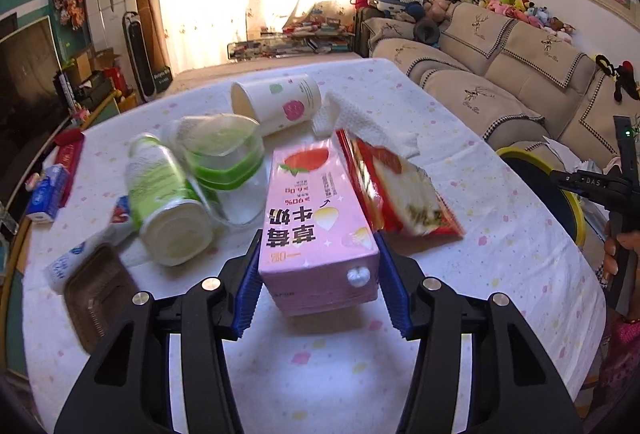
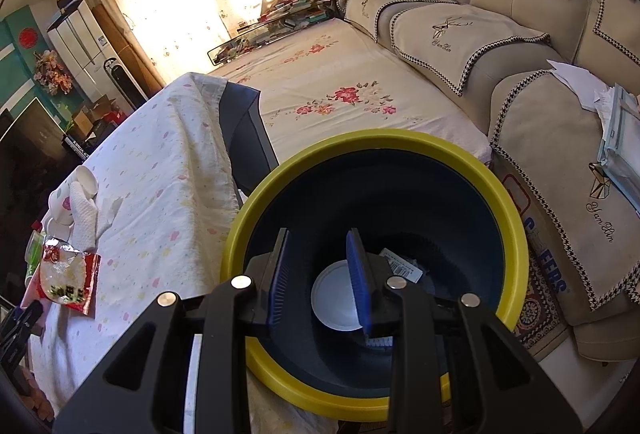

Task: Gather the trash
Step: 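Grasp the pink milk carton with the left tool and drop it into the bin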

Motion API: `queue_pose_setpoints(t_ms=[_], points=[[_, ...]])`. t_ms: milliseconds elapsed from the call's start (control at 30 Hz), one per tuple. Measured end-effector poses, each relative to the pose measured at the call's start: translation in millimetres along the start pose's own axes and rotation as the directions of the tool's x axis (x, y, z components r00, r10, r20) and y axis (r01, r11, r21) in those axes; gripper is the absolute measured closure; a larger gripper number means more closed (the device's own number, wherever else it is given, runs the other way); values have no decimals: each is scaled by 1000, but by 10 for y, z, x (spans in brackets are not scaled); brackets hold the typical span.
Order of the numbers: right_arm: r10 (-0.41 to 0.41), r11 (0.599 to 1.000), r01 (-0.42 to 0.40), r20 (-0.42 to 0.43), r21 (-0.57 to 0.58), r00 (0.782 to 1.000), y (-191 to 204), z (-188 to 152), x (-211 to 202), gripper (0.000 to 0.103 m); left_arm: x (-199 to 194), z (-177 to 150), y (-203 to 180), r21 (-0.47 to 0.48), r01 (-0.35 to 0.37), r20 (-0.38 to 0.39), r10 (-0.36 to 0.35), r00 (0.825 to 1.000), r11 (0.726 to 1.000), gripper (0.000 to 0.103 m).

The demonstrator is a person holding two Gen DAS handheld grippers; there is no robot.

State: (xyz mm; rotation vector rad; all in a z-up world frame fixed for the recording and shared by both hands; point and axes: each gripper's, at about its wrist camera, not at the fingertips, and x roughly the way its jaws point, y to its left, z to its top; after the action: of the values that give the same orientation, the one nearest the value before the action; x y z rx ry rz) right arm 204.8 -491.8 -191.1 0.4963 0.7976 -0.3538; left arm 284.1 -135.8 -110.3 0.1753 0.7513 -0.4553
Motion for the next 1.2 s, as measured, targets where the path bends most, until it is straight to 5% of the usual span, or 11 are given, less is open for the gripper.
queue_pose_setpoints(t_ms=[300, 467, 800, 1200], points=[[29, 1000, -29, 14, -4, 999, 26, -21, -94, 76, -748, -20, -126, 47, -69, 128, 62, 990, 997, 53], [40, 999, -40, 35, -2, 999, -15, -27, -213, 76, -1051, 9, -275, 62, -46, 178, 34, 984, 997, 53], [37, 999, -37, 108, 1, 993, -219, -39, -607, 76, -1290, 293, -1004, 140, 114, 212, -142, 967, 984, 53], [-24, 998, 11, 191, 68, 981, -856, -82, -1027, 71, -744, 690, -2302, 288, 307, 97, -346, 933, 907, 53]])
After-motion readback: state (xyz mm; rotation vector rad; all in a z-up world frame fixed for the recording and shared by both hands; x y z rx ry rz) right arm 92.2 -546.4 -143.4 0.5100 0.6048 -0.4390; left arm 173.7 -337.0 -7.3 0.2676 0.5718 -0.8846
